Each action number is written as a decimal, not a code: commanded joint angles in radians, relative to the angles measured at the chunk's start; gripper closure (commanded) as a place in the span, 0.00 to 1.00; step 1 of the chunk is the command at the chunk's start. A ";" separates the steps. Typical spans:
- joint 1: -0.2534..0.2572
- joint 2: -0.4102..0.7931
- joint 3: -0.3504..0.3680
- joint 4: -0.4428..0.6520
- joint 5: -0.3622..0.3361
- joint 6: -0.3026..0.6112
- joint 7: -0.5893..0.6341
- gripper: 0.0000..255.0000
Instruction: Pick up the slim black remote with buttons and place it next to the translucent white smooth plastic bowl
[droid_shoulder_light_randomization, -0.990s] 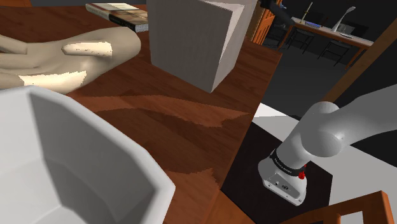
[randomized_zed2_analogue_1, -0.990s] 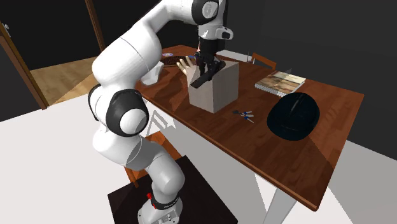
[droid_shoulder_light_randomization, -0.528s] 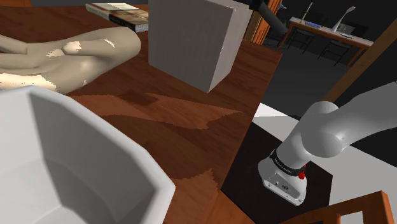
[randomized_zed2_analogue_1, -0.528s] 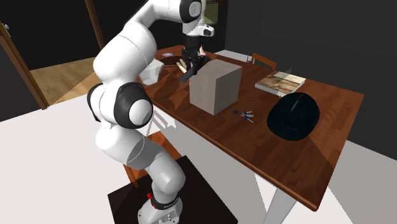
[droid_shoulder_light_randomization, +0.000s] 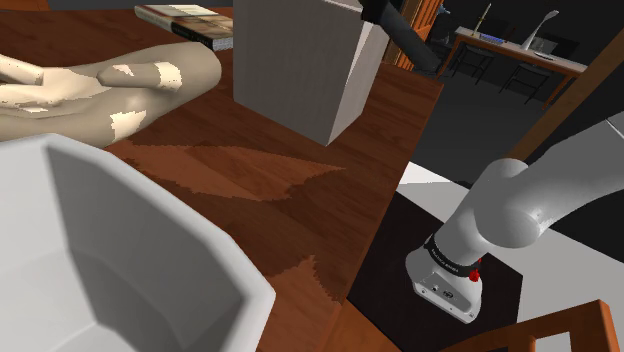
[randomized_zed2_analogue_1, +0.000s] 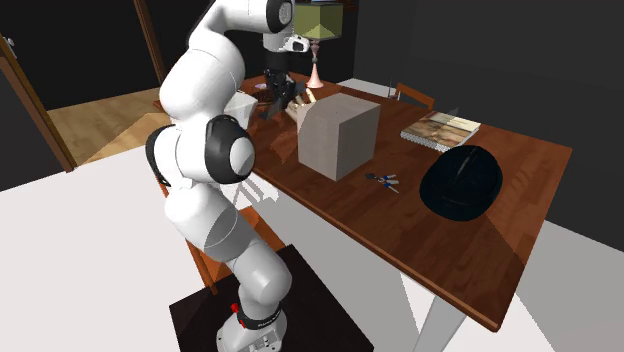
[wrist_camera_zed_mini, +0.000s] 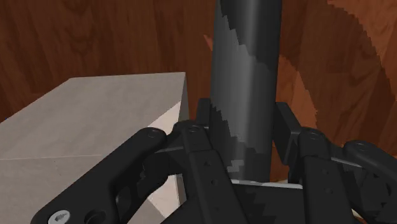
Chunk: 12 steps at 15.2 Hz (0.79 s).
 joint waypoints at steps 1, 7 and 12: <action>0.007 0.042 0.056 0.047 -0.004 0.006 0.068 1.00; 0.043 0.237 0.254 0.225 -0.096 0.025 0.287 1.00; 0.198 0.522 0.430 0.470 -0.336 -0.011 0.527 1.00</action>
